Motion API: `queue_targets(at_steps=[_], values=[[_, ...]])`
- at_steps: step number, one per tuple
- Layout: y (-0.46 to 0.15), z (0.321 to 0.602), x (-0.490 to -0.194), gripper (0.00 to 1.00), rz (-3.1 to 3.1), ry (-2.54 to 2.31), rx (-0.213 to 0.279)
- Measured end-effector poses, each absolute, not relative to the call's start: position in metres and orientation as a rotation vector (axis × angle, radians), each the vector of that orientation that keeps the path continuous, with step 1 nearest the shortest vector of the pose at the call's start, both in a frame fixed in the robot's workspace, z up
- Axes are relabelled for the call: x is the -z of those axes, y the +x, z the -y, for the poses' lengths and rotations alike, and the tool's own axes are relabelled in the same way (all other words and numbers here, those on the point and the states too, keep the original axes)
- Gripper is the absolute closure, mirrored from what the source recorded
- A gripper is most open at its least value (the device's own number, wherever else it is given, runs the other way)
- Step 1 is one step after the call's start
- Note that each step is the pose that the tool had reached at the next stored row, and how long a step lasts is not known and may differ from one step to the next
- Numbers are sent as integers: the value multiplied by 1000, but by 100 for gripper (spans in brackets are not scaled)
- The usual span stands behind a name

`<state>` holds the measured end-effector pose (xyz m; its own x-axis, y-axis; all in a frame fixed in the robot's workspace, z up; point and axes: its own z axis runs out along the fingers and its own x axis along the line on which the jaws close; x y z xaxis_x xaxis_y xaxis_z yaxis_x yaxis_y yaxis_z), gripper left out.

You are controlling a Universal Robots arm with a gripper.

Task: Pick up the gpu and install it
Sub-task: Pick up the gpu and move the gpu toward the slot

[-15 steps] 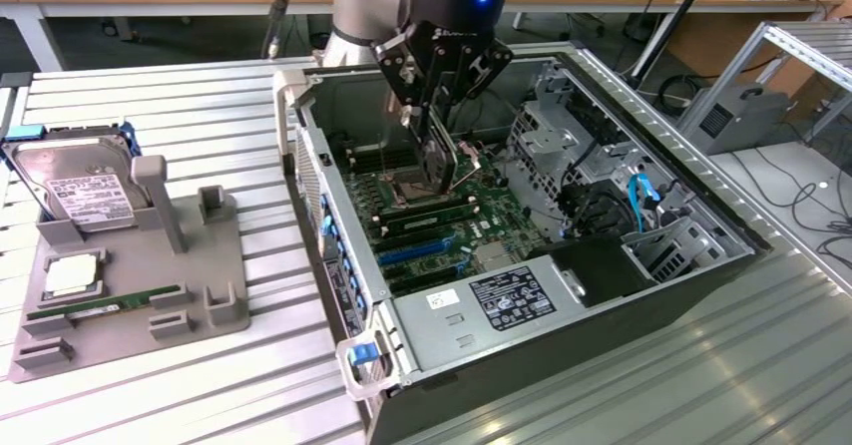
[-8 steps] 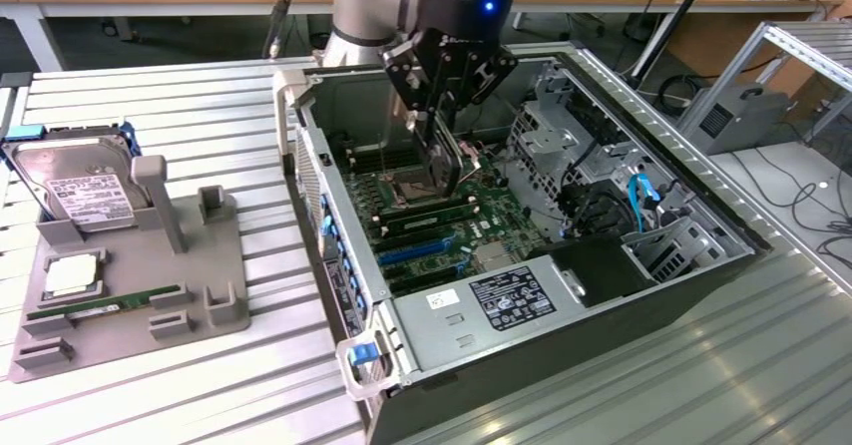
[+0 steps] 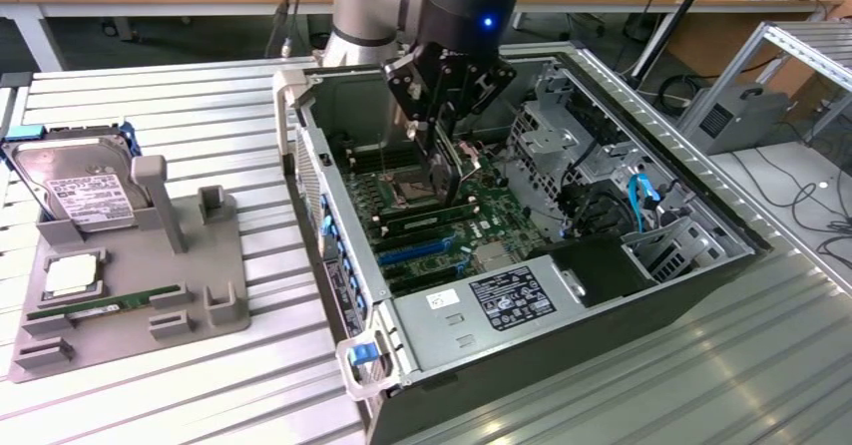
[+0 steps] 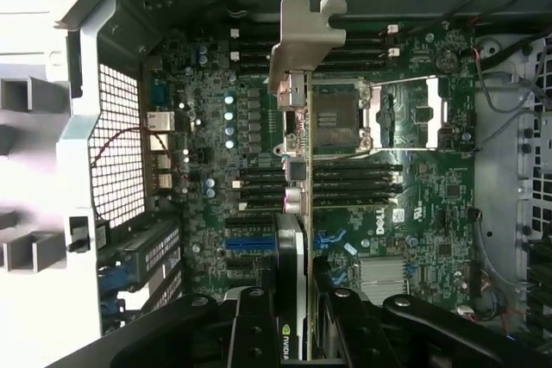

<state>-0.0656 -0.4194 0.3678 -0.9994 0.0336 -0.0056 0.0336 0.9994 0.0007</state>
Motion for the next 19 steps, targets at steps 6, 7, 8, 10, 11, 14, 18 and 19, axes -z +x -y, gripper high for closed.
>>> queue_targets(at_steps=[6, 7, 8, 10, 11, 14, 18, 19], values=[[-65, 420, -361, 73, -3136, 53, 0], [-65, 420, -360, 73, -3136, 53, 0], [-65, 420, -358, 73, -3136, 53, 0], [-64, 420, -352, 73, -3137, 53, 0], [-62, 420, -348, 73, -3139, 53, 1], [-59, 421, -341, 73, -3142, 53, 1], [-44, 421, -335, 73, -3147, 53, 1], [-38, 421, -334, 73, -3148, 53, 1]])
